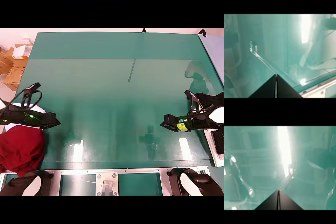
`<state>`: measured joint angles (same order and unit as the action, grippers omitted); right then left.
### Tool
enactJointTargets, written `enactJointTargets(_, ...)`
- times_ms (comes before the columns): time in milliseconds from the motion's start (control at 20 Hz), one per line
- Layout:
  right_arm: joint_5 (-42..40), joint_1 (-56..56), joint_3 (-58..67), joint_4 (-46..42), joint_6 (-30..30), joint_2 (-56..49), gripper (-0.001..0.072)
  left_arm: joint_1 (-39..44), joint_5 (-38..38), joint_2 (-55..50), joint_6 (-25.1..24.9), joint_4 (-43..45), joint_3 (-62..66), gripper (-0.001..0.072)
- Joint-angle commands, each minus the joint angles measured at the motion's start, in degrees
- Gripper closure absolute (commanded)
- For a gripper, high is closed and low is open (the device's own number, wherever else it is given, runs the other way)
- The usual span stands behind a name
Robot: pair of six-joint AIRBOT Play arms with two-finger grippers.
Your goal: Fold the shirts.
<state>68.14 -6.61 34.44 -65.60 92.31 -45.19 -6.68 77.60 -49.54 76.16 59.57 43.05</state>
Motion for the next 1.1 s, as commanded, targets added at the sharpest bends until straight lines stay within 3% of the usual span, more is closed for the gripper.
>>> enactJointTargets(0,0.0,0.04,-0.02,0.02,0.0,0.04,0.0697,-0.04,-0.5,0.04,0.09,0.04,-0.02,0.0685)
enactJointTargets(150,0.02,0.04,-0.02,0.02,0.0,0.04,0.0697,-0.04,-0.31,0.04,0.07,0.63,-0.02,0.0685)
enactJointTargets(300,0.0,0.04,-0.02,0.02,0.0,0.04,0.0697,-0.04,-2.12,0.04,1.68,9.03,0.0,0.0683)
enactJointTargets(350,0.02,0.04,-0.02,0.02,0.0,0.04,0.0697,-0.04,-3.58,0.04,3.45,14.16,0.0,0.0562)
enactJointTargets(400,0.0,0.04,-0.02,0.02,0.0,0.04,0.0697,-0.04,-5.57,0.04,5.35,20.35,-0.02,0.0111)
enactJointTargets(450,0.02,0.04,-0.02,0.02,0.0,0.04,0.0697,-0.04,-8.17,0.04,7.78,26.18,-0.02,-0.0008)
enactJointTargets(550,0.0,0.04,-0.02,0.02,0.0,0.04,0.0697,-0.04,-14.29,-0.22,8.02,35.3,-0.02,-0.0013)
enactJointTargets(750,0.02,0.04,-0.02,0.02,0.0,0.04,0.0697,-0.11,-27.36,-6.14,7.8,41.92,0.0,-0.0013)
enactJointTargets(950,0.02,0.04,-0.02,0.04,0.0,0.04,0.0697,-1.92,-30.75,-18.32,7.78,45.35,0.0,-0.0013)
enactJointTargets(1000,0.02,0.04,-0.02,0.02,0.0,0.04,0.0697,-2.36,-30.49,-21.03,7.8,46.64,0.0,0.0007)
enactJointTargets(1050,0.02,0.04,-0.02,0.02,0.0,0.04,0.0697,-2.62,-29.86,-22.77,7.78,47.52,0.04,0.0222)
